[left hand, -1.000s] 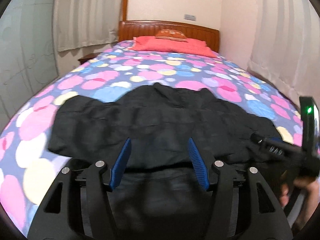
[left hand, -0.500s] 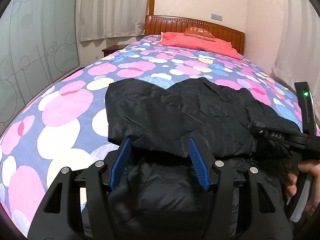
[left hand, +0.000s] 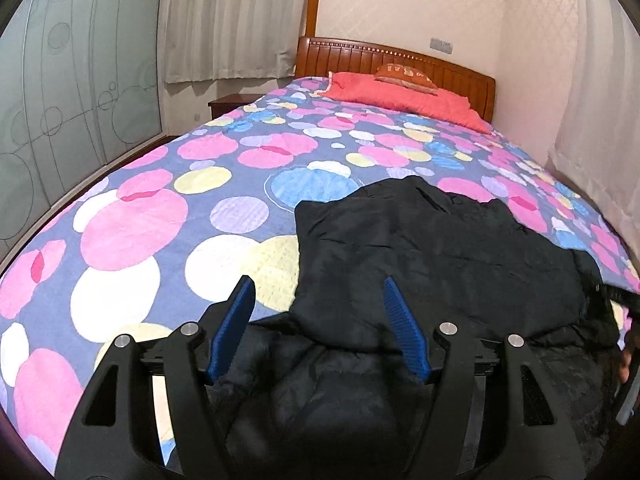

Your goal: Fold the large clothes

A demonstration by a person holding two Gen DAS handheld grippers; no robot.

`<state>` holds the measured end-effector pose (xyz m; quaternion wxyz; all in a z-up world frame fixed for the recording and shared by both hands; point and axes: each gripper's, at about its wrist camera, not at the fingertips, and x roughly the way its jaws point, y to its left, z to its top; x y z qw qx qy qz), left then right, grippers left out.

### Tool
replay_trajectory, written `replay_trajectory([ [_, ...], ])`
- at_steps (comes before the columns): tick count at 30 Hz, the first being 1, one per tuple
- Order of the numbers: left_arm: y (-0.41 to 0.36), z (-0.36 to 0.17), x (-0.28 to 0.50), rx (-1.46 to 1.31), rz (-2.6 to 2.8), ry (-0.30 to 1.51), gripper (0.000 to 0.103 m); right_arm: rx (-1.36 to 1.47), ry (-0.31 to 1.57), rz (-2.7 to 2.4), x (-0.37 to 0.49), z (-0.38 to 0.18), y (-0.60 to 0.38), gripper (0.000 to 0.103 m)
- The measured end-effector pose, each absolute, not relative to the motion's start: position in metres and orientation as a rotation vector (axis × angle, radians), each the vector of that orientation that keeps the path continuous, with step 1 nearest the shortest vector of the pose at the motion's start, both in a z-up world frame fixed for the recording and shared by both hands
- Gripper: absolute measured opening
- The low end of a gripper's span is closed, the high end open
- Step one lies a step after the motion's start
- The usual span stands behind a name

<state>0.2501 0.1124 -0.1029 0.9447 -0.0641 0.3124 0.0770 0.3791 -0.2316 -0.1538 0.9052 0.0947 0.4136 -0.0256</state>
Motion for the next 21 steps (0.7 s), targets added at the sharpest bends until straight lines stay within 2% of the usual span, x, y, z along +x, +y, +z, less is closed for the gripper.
replay_trajectory([
  [11,0.108,-0.129,0.284,-0.136,0.158,0.726,0.066,0.178,0.89,-0.06,0.364,-0.168,-0.237,0.018],
  [13,0.106,-0.13,0.286,-0.127,0.151,0.735,0.066,0.194,0.925,-0.054,0.363,-0.164,-0.24,0.028],
  [14,0.105,-0.13,0.286,-0.124,0.148,0.734,0.066,0.198,0.944,-0.062,0.362,-0.16,-0.241,0.039],
  [16,0.105,-0.127,0.287,-0.12,0.145,0.725,0.066,0.201,0.928,-0.079,0.353,-0.146,-0.244,0.054],
  [21,0.102,-0.119,0.302,-0.122,0.14,0.711,0.066,0.188,0.782,-0.098,0.351,-0.109,-0.232,0.057],
])
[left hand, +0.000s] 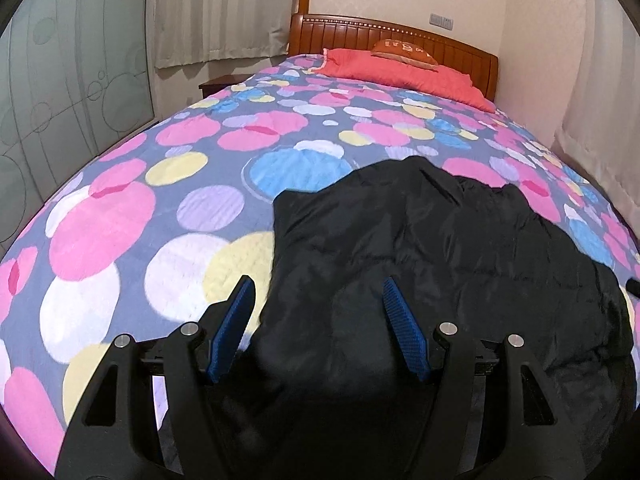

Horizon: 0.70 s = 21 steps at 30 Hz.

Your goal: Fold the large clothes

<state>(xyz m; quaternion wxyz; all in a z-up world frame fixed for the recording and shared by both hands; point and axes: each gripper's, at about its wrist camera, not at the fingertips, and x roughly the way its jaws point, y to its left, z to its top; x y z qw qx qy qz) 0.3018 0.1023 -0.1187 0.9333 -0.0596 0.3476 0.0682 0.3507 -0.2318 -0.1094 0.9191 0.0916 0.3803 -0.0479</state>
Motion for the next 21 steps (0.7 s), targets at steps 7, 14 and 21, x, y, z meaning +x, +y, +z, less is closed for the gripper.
replay_trajectory([
  [7,0.083,-0.127,0.349,-0.086,0.132,0.745,0.066,0.116,0.804,0.005,0.413,-0.13,-0.182,0.056],
  [14,0.073,-0.165,0.376,-0.006,0.154,0.842,0.069,0.041,0.871,-0.003,0.436,-0.182,-0.168,0.056],
  [21,0.074,-0.144,0.364,0.005,0.2,0.858,0.067,0.1,0.84,-0.007,0.421,-0.148,-0.165,0.056],
])
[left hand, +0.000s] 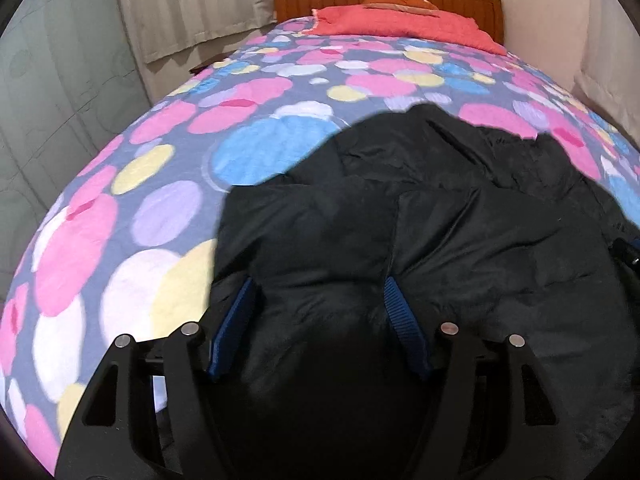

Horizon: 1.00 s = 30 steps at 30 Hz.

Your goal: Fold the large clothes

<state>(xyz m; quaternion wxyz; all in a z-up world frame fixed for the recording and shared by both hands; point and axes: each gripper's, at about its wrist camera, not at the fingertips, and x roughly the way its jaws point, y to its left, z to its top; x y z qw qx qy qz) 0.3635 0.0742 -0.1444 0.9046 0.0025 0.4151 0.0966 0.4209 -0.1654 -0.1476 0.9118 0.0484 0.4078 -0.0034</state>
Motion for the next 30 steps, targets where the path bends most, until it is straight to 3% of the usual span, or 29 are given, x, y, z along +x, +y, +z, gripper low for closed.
replay_trajectory([
  [5,0.059,-0.118,0.351,-0.116,0.095,0.751,0.067,0.06,0.812,0.107,0.42,-0.136,-0.12,0.056],
  [10,0.03,-0.166,0.379,-0.06,0.054,0.888,0.066,-0.027,0.898,0.125,0.432,-0.183,-0.092,0.058],
  [21,0.062,-0.134,0.329,-0.111,0.098,0.763,0.064,0.084,0.818,0.022,0.378,-0.142,-0.162,0.058],
  [30,0.062,-0.171,0.339,-0.054,0.137,0.861,0.065,0.055,0.897,-0.021,0.378,-0.189,-0.184,0.058],
])
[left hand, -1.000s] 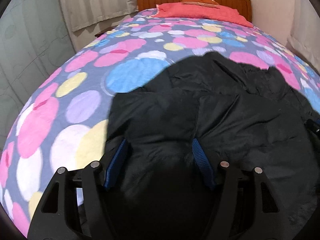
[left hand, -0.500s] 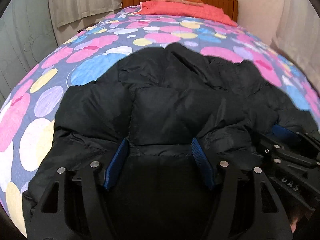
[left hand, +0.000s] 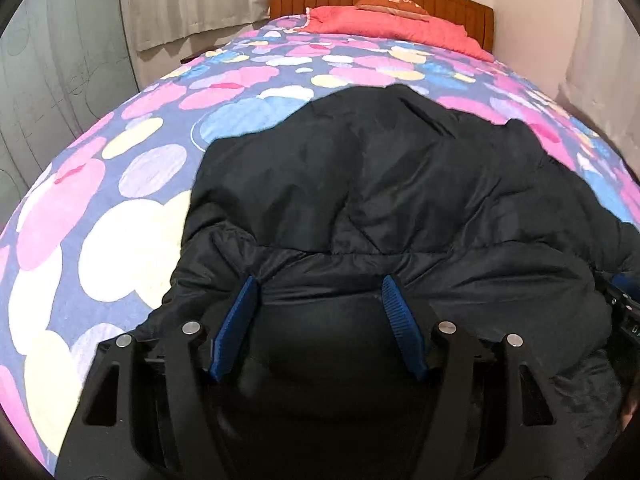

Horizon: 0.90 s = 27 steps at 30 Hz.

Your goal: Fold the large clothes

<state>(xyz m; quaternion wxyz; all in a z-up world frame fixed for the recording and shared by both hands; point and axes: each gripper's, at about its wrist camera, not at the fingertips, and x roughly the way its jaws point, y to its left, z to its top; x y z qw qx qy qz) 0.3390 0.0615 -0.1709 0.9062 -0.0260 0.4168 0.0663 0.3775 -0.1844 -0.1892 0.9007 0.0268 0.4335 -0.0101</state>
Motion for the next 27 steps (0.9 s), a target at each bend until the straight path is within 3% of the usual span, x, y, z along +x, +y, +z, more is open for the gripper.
replay_trajectory([
  [7,0.067,-0.159,0.328,-0.067,0.116,0.857,0.065,0.099,0.875,-0.001,0.364,-0.17,-0.193,0.058],
  [11,0.087,-0.139,0.289,-0.112,0.077,0.843,0.07,0.132,0.854,-0.01,0.332,-0.145,-0.212,0.071],
  [13,0.097,-0.132,0.265,-0.119,0.08,0.834,0.079,0.133,0.841,-0.019,0.305,-0.135,-0.226,0.072],
  [27,0.171,-0.143,0.101,-0.328,0.117,0.893,0.08,0.264,0.926,-0.148,0.139,-0.156,-0.318,0.072],
])
